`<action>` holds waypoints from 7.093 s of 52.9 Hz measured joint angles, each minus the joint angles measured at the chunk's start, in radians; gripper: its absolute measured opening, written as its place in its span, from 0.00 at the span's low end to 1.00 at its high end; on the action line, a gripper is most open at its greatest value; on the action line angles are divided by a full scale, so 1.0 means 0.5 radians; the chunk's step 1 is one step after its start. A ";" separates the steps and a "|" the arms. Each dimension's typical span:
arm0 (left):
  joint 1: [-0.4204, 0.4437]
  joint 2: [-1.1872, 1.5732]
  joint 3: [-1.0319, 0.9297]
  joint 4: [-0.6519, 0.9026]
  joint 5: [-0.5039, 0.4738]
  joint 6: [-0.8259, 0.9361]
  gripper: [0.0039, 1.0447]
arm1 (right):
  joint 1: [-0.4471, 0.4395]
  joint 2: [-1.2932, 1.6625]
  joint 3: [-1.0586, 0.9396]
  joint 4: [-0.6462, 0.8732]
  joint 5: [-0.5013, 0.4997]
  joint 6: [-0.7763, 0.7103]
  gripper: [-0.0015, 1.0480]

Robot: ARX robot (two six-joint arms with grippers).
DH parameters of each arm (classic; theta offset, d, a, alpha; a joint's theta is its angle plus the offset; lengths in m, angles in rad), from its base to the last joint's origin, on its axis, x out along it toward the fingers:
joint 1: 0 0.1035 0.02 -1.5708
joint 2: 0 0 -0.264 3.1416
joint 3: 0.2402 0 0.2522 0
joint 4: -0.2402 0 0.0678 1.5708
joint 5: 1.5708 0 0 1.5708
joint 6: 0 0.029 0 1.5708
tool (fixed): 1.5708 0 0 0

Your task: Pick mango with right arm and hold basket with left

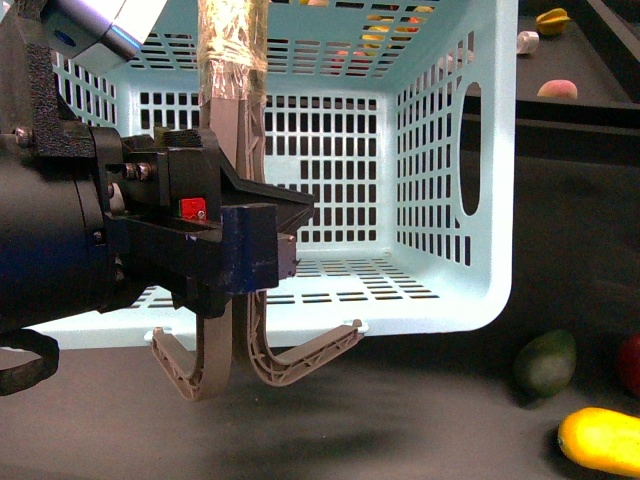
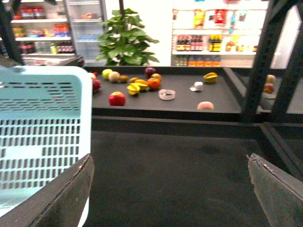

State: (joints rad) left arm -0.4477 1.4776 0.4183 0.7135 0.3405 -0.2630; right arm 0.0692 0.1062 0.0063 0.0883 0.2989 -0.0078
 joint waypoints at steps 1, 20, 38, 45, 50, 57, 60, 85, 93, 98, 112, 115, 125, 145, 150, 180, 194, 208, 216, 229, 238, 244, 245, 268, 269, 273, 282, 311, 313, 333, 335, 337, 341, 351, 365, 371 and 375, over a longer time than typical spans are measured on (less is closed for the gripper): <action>0.000 0.000 0.000 0.000 -0.001 0.000 0.10 | 0.002 0.043 0.000 0.037 0.056 -0.004 0.92; 0.000 0.001 0.005 0.000 0.001 0.002 0.10 | -0.446 1.687 0.201 1.169 -0.233 -0.237 0.92; 0.000 0.001 0.005 0.000 -0.002 0.001 0.10 | -0.594 2.847 0.464 1.386 -0.657 -0.760 0.92; 0.000 0.001 0.005 0.000 -0.001 0.002 0.10 | -0.624 3.171 0.566 1.347 -0.796 -0.952 0.92; 0.000 0.001 0.005 0.000 -0.001 0.002 0.10 | -0.635 3.429 0.634 1.332 -0.868 -1.122 0.92; 0.000 0.001 0.005 0.000 -0.001 0.002 0.10 | -0.633 3.823 0.744 1.295 -0.952 -1.363 0.92; 0.000 0.001 0.005 0.000 -0.001 0.002 0.10 | -0.629 3.982 0.792 1.293 -0.970 -1.448 0.92; 0.000 0.001 0.005 0.000 -0.001 0.002 0.10 | -0.608 4.541 1.122 1.021 -1.034 -1.772 0.92; 0.000 0.001 0.005 0.000 -0.001 0.001 0.10 | -0.627 4.650 1.241 0.976 -0.999 -1.888 0.92; 0.000 0.001 0.005 0.000 -0.001 0.002 0.10 | -0.640 4.701 1.335 0.922 -0.999 -1.936 0.92; 0.000 0.001 0.005 0.000 0.000 0.002 0.10 | -0.669 4.845 1.492 0.813 -0.982 -1.992 0.92; 0.000 0.001 0.005 0.000 0.000 0.002 0.10 | -0.677 4.872 1.511 0.803 -0.983 -1.996 0.92; 0.000 0.001 0.005 0.000 0.000 0.002 0.10 | -0.703 4.974 1.550 0.844 -0.971 -1.986 0.92; 0.000 0.001 0.005 0.000 0.000 0.002 0.10 | -0.735 5.002 1.547 0.990 -0.975 -1.891 0.68; 0.000 0.001 0.005 0.000 0.000 0.002 0.10 | -0.739 4.985 1.529 1.012 -0.990 -1.859 0.59; 0.000 0.001 0.005 0.000 0.000 0.002 0.10 | -0.755 4.100 1.057 1.116 -1.318 -1.388 0.55; 0.000 0.001 0.005 0.000 -0.001 0.002 0.10 | -0.684 3.412 0.829 1.116 -1.408 -0.990 0.55; 0.000 0.002 0.005 0.000 -0.001 0.002 0.10 | -0.354 2.687 0.795 1.119 -1.275 -0.385 0.55; 0.000 0.002 0.005 0.000 0.000 0.002 0.10 | -0.040 2.611 0.884 1.123 -1.094 -0.173 0.55; 0.000 0.002 0.006 0.000 -0.001 0.001 0.10 | 0.353 2.834 1.094 1.227 -0.875 -0.016 0.55; 0.000 0.002 0.006 0.000 -0.001 0.002 0.10 | 0.548 3.082 1.266 1.279 -0.781 0.055 0.55; 0.000 0.002 0.006 0.000 -0.001 0.002 0.10 | 0.660 3.259 1.389 1.286 -0.748 0.084 0.55; 0.000 0.002 0.005 0.000 -0.001 0.002 0.10 | 0.678 3.288 1.411 1.287 -0.742 0.087 0.55; 0.000 0.002 0.006 0.000 0.000 0.002 0.10 | 0.837 3.593 1.568 1.405 -0.530 0.135 0.80; 0.000 0.002 0.006 0.000 0.000 0.002 0.10 | 0.838 3.593 1.568 1.421 -0.513 0.140 0.83; 0.000 0.002 0.006 0.000 0.002 0.001 0.10 | 0.832 3.567 1.553 1.472 -0.453 0.155 0.93; -0.003 0.014 0.005 0.000 -0.007 -0.014 0.10 | 0.776 3.381 1.419 1.510 -0.319 0.188 0.92; 0.000 0.014 0.006 0.000 0.004 -0.006 0.10 | 0.589 1.617 0.493 0.911 0.303 0.324 0.92; 0.000 0.014 0.006 0.000 0.004 -0.007 0.10 | 0.604 1.501 0.456 0.827 0.357 0.348 0.92; 0.001 0.014 0.006 0.000 -0.008 -0.004 0.10 | 0.755 0.790 0.277 0.285 0.821 0.483 0.92; 0.001 0.014 0.006 0.000 -0.008 -0.005 0.10 | 0.757 0.793 0.277 0.284 0.818 0.483 0.92; 0.001 0.014 0.006 0.000 -0.008 -0.006 0.10 | 0.757 0.793 0.277 0.284 0.818 0.484 0.92; 0.001 0.014 0.006 0.000 -0.005 -0.008 0.10 | 0.715 0.755 0.247 0.367 0.647 0.416 0.88; 0.001 0.014 0.007 0.000 -0.001 -0.007 0.10 | 0.424 0.520 0.129 0.410 -0.055 0.092 0.56; 0.000 0.014 0.007 0.000 -0.002 -0.005 0.10 | 0.201 0.330 0.072 0.275 -0.275 0.031 0.16; 0.000 0.014 0.007 0.000 -0.002 -0.005 0.10 | 0.091 0.243 0.034 0.249 -0.410 0.022 0.02; 0.000 0.014 0.007 0.000 -0.003 -0.006 0.10 | -0.047 0.198 -0.004 0.228 -0.564 0.019 0.02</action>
State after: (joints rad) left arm -0.4477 1.4849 0.4217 0.7135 0.3389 -0.2661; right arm 0.0456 0.2050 0.0044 0.2024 0.0170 0.0017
